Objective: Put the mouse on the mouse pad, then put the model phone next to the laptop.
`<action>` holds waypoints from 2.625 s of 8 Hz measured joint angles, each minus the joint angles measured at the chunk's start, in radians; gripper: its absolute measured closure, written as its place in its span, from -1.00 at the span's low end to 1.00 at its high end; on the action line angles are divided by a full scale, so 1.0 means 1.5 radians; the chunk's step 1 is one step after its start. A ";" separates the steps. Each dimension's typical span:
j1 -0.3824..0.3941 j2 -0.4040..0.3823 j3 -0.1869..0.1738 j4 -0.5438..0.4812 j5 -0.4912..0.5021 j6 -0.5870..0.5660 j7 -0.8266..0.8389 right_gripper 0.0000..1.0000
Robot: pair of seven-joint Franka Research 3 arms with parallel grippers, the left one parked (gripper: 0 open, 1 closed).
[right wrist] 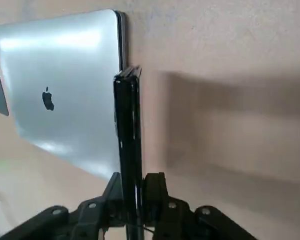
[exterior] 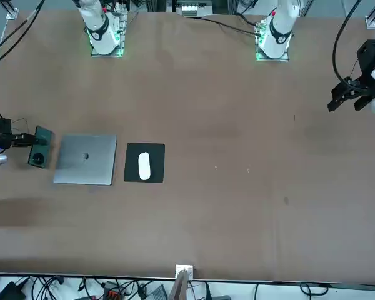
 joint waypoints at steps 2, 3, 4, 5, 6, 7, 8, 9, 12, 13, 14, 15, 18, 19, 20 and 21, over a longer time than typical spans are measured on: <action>0.000 0.017 0.000 0.000 -0.001 0.000 -0.018 0.67; 0.001 0.022 0.000 0.000 -0.003 0.000 -0.022 0.67; 0.003 0.024 0.000 0.001 -0.006 0.000 -0.023 0.67; 0.004 0.023 0.000 0.001 -0.006 0.000 -0.023 0.67; 0.006 0.024 0.000 0.002 -0.006 0.000 -0.023 0.67; 0.006 0.025 0.000 0.002 -0.006 0.000 -0.023 0.67; 0.006 0.026 0.000 0.002 -0.007 0.000 -0.023 0.67; 0.006 0.027 0.000 0.002 -0.007 0.001 -0.023 0.67; 0.005 0.031 -0.002 0.002 -0.007 0.002 -0.023 0.65; 0.005 0.033 -0.004 0.002 -0.007 0.003 -0.024 0.41; 0.002 0.034 -0.006 0.003 -0.007 0.003 -0.024 0.06; -0.005 0.034 -0.008 0.006 -0.007 0.003 -0.024 -0.30; -0.036 0.024 -0.010 0.026 -0.029 0.004 -0.025 -1.00; -0.049 0.009 -0.010 0.038 -0.055 0.003 -0.025 -1.00; -0.056 -0.010 -0.010 0.053 -0.077 0.001 -0.025 -1.00; -0.054 -0.033 -0.006 0.067 -0.086 -0.002 -0.024 -1.00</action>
